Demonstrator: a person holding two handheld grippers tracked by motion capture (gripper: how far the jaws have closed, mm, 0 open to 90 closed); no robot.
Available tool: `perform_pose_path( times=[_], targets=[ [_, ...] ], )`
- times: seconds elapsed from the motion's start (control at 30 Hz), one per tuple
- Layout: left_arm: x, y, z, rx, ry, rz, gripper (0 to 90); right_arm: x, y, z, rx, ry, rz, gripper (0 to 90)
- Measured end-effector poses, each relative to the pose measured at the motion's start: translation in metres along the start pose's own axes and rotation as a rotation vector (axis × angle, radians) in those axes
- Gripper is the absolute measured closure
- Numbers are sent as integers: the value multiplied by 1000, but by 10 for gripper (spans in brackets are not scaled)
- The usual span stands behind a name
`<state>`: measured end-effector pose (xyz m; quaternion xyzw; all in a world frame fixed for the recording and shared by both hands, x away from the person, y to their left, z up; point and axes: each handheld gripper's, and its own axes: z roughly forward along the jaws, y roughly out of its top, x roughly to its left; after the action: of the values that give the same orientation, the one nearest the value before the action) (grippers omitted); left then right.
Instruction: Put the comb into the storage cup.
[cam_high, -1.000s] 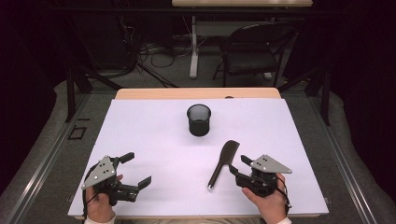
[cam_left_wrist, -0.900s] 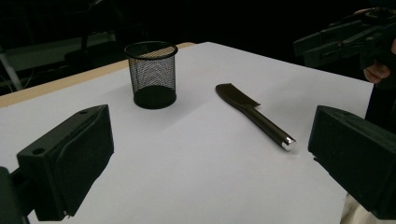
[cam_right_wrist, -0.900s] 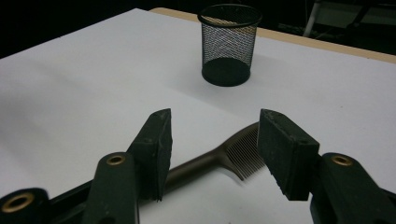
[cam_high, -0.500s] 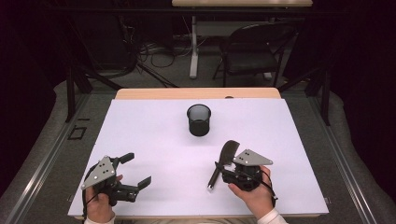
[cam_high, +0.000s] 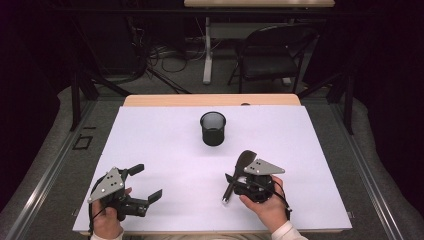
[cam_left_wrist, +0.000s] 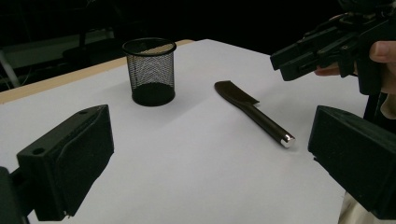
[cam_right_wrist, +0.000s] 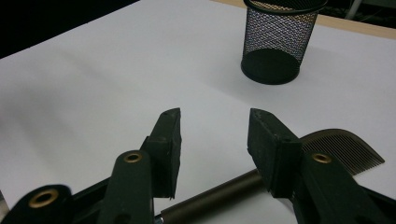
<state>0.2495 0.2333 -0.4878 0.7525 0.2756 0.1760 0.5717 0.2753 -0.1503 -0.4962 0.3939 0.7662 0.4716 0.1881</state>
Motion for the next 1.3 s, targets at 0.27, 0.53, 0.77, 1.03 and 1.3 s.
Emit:
perform_pose_path(
  times=[0.27,0.53,0.77,1.03,1.3],
  targets=[
    [1,-1,1,3,-9,-4,3,0,-4,12,38,10,13,586],
    [2,-1,0,4,0,-8,3,3,-12,23,89,28,17,683],
    [2,-2,2,3,-9,-10,3,1,-18,31,136,29,28,807],
    [2,-3,2,8,-10,-12,3,0,-22,40,178,26,20,878],
    [3,-3,3,12,-13,-12,3,1,-26,46,210,28,12,900]
  ],
)
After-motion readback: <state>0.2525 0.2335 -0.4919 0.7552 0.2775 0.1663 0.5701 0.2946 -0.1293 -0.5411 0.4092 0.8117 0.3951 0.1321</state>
